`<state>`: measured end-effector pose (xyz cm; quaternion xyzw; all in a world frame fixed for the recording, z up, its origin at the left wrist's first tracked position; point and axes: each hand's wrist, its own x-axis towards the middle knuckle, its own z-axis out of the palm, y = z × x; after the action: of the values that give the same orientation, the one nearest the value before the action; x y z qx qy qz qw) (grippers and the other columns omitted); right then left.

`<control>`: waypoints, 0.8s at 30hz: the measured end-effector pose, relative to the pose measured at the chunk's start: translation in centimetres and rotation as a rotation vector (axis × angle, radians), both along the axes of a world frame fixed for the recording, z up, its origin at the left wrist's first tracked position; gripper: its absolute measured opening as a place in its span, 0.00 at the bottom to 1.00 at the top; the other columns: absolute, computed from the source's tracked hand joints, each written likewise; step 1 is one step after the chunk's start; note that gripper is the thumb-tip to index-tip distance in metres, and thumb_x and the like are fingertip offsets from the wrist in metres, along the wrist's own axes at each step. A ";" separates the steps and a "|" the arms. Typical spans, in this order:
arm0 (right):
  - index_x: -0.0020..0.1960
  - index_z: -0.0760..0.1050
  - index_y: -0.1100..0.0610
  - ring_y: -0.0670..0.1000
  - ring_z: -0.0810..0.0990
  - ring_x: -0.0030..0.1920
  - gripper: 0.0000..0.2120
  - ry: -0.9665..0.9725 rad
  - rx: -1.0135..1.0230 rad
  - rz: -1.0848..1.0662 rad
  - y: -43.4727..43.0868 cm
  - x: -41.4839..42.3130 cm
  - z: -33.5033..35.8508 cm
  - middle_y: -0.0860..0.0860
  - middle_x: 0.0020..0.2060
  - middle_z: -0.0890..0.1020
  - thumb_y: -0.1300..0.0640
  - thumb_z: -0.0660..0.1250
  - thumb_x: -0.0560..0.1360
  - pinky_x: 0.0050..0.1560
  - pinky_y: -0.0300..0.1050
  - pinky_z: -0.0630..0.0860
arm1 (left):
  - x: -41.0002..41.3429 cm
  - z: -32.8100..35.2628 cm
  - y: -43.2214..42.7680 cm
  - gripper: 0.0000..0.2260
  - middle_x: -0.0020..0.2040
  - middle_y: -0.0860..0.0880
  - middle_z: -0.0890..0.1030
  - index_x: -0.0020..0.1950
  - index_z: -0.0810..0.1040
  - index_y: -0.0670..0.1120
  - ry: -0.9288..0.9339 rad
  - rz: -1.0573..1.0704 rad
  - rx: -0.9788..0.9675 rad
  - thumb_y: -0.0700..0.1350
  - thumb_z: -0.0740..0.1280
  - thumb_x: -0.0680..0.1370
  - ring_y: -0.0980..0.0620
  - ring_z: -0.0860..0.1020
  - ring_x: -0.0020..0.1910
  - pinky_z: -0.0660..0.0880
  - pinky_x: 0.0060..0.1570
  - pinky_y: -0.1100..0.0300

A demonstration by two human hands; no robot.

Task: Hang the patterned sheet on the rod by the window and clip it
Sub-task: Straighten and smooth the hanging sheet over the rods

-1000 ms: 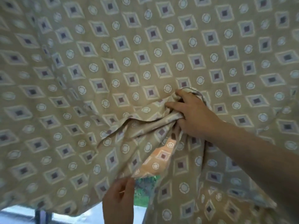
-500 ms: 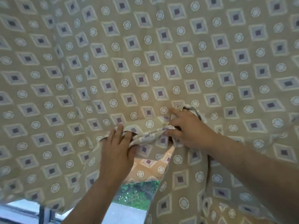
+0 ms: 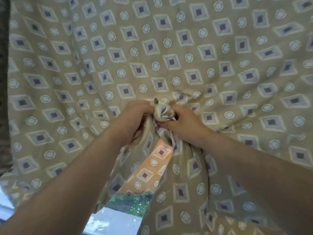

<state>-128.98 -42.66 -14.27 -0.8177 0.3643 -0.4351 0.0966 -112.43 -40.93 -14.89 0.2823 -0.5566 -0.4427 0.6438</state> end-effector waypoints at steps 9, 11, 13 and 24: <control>0.45 0.72 0.47 0.49 0.78 0.48 0.14 0.403 -0.274 -0.290 -1.6 4.3 6.0 0.46 0.45 0.81 0.41 0.73 0.71 0.46 0.40 0.68 | -1.7 -16.3 3.2 0.06 0.38 0.55 0.78 0.43 0.78 0.51 -0.429 0.667 -0.525 0.49 0.62 0.72 0.56 0.76 0.40 0.72 0.41 0.59; 0.44 0.69 0.48 0.56 0.79 0.51 0.16 0.634 -0.423 -0.346 -1.8 4.1 5.8 0.53 0.48 0.82 0.37 0.70 0.71 0.45 0.43 0.67 | -2.7 -18.9 2.4 0.09 0.40 0.56 0.82 0.46 0.80 0.59 -0.211 0.532 -0.260 0.55 0.64 0.69 0.59 0.80 0.40 0.77 0.42 0.59; 0.45 0.70 0.49 0.60 0.79 0.51 0.20 0.835 -0.556 -0.373 -2.1 3.9 4.8 0.56 0.47 0.82 0.33 0.66 0.71 0.43 0.45 0.63 | -3.1 -20.8 1.8 0.10 0.43 0.56 0.83 0.44 0.80 0.65 -0.073 0.509 -0.088 0.59 0.64 0.65 0.58 0.81 0.40 0.78 0.44 0.55; 0.45 0.70 0.55 0.60 0.74 0.49 0.24 0.648 -0.574 -0.588 -2.5 2.5 -0.8 0.56 0.45 0.79 0.34 0.55 0.77 0.50 0.49 0.62 | 0.9 -21.9 -1.5 0.31 0.69 0.45 0.70 0.70 0.69 0.45 0.801 0.283 0.867 0.54 0.75 0.71 0.39 0.69 0.67 0.70 0.57 0.44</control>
<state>-126.50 -45.18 -15.04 -0.7670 0.4557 -0.2511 -0.3754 -111.49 -42.45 -36.81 0.4015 0.0029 -0.6112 0.6821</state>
